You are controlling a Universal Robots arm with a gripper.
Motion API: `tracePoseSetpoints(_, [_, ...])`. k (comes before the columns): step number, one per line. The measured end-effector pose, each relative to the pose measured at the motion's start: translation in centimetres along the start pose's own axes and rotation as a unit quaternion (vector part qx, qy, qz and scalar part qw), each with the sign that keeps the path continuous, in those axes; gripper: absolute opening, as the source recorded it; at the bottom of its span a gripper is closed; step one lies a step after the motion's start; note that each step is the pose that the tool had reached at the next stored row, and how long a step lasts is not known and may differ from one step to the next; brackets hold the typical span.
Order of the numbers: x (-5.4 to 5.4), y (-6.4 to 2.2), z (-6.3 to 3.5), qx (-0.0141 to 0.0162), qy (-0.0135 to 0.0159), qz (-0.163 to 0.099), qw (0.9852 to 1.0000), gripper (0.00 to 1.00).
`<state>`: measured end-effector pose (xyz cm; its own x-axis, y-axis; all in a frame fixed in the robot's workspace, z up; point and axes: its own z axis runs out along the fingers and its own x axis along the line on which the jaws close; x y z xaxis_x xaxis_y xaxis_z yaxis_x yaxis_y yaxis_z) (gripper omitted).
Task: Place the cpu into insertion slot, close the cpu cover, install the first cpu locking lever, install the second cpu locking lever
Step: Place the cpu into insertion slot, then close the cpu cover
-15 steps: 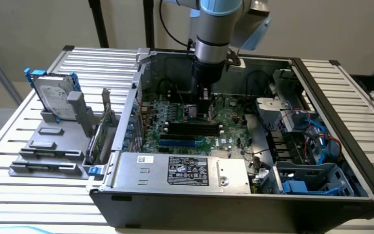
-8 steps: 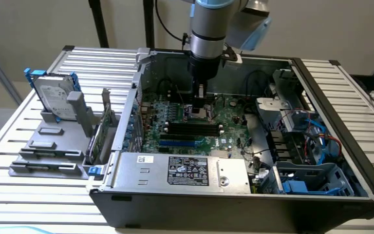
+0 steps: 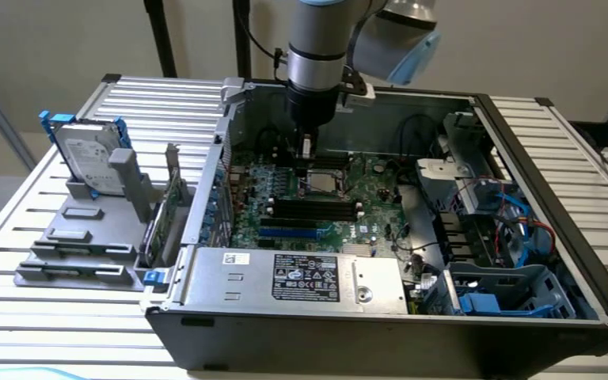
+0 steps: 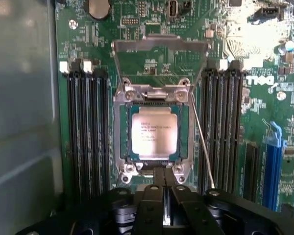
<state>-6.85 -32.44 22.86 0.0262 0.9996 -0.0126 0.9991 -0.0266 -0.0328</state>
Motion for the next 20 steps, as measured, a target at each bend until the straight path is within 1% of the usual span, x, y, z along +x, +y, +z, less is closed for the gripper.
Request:
tracePoseSetpoints(1, [-0.02, -0.08, -0.09, 0.0000, 0.0005, 0.000, 1.0000, 0.11])
tracePoseSetpoints(4, [-0.02, -0.08, -0.08, -0.0001, 0.0008, 0.000, 1.0000, 0.11])
tracePoseSetpoints(17, [-0.02, -0.08, -0.13, 0.0000, 0.0007, 0.000, 1.0000, 0.11])
tracePoseSetpoints(19, [-0.02, 0.21, -0.26, 0.0009, 0.0004, 0.000, 1.0000, 0.11])
tracePoseSetpoints(20, [-0.01, 0.57, -0.43, 0.0024, 0.0005, 0.000, 1.0000, 0.11])
